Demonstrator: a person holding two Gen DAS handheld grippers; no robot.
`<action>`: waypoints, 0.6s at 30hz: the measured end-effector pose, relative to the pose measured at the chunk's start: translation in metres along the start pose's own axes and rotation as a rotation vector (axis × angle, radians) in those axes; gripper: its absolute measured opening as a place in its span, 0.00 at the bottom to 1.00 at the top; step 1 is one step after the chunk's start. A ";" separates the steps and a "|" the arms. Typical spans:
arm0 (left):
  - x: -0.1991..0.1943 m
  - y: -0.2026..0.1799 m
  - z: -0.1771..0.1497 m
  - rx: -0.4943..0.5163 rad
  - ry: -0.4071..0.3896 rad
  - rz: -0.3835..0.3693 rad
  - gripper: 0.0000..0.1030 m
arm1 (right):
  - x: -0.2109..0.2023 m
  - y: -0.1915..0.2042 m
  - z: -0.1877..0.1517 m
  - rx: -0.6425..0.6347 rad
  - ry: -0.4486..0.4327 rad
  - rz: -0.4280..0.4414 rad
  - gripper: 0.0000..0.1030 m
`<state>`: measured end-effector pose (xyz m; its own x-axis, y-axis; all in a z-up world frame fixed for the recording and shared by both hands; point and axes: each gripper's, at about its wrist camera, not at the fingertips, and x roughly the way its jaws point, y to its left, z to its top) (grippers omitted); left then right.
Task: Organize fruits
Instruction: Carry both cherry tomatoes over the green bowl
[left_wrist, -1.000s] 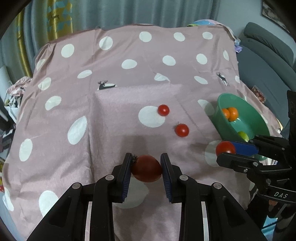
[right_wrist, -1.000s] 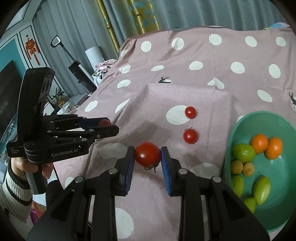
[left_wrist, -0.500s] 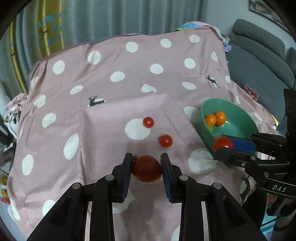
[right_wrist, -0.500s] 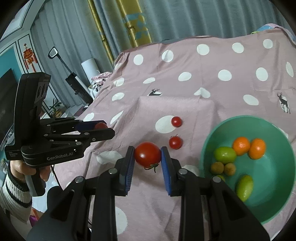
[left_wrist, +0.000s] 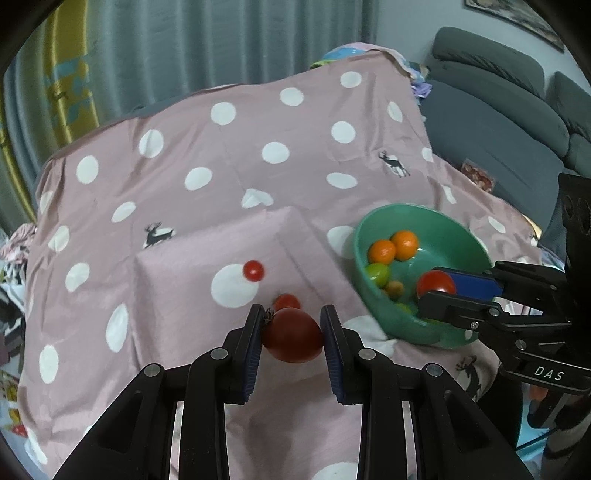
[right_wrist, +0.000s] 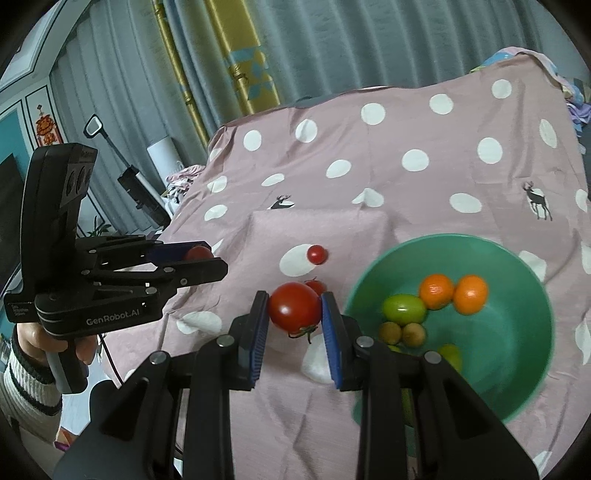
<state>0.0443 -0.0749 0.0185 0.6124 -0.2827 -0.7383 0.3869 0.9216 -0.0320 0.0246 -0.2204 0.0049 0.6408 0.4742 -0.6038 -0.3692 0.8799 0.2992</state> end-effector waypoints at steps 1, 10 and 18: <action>0.001 -0.002 0.001 0.004 0.000 -0.002 0.30 | -0.002 -0.002 0.000 0.004 -0.003 -0.006 0.28; 0.008 -0.024 0.014 0.057 0.004 -0.022 0.30 | -0.015 -0.022 -0.004 0.044 -0.026 -0.038 0.28; 0.020 -0.047 0.026 0.101 0.013 -0.049 0.30 | -0.021 -0.038 -0.009 0.077 -0.038 -0.050 0.28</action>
<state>0.0561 -0.1310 0.0232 0.5822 -0.3223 -0.7465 0.4840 0.8751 -0.0004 0.0186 -0.2644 -0.0005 0.6827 0.4295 -0.5911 -0.2841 0.9014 0.3268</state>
